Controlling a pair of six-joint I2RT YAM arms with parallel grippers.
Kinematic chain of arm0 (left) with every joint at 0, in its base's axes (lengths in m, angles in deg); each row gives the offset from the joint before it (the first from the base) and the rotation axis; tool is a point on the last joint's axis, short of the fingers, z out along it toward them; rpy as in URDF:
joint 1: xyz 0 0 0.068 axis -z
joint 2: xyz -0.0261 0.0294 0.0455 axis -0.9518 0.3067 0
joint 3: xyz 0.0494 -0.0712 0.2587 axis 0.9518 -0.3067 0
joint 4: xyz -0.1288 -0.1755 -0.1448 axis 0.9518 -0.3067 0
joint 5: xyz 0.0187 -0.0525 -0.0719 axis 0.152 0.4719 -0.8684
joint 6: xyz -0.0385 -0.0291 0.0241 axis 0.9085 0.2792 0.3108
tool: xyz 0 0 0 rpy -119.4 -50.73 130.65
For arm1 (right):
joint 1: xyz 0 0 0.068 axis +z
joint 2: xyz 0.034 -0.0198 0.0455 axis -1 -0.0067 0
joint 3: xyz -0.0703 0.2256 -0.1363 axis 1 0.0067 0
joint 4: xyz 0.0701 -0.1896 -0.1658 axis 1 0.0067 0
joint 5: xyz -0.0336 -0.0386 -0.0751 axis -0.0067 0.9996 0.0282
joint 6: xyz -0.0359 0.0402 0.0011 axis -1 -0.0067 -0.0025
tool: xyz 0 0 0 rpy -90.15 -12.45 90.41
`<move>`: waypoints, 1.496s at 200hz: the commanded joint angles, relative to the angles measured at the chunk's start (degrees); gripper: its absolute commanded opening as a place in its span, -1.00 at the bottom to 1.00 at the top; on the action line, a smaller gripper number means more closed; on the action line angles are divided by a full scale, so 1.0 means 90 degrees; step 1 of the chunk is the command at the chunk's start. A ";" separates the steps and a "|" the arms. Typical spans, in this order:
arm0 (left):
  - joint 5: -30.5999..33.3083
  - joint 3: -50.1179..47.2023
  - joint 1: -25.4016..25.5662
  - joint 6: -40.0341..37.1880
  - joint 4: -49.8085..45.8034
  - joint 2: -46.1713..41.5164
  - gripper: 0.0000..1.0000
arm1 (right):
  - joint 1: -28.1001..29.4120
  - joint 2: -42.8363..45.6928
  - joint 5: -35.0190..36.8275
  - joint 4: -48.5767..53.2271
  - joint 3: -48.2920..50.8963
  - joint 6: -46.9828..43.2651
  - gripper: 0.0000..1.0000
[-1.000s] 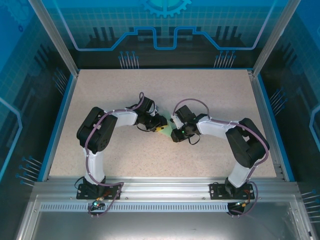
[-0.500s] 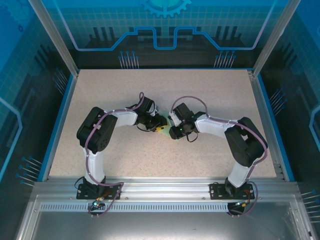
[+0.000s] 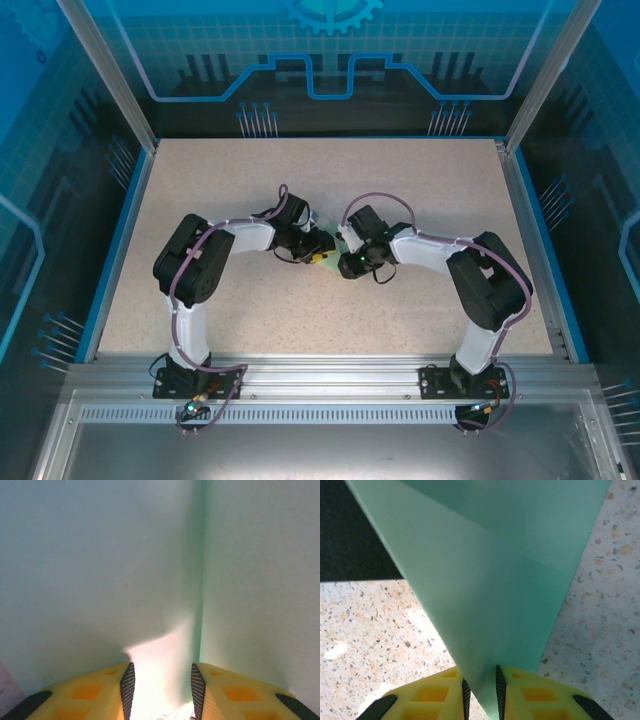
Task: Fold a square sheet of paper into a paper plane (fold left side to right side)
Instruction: Fourth fold the wing at the center of the table.
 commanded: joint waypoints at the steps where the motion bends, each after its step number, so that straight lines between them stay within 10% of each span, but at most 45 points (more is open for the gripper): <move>1: 0.0037 -0.0197 0.0018 -0.0164 -0.0123 -0.0182 -0.21 | -0.0165 -0.0132 -0.0337 -0.0039 -0.0135 -0.0173 -0.52; 299: -0.0289 -0.0403 0.0015 -0.0222 0.0432 -0.0495 -0.11 | -0.0826 -0.0795 -0.1841 -0.0266 -0.0418 -0.0377 -0.65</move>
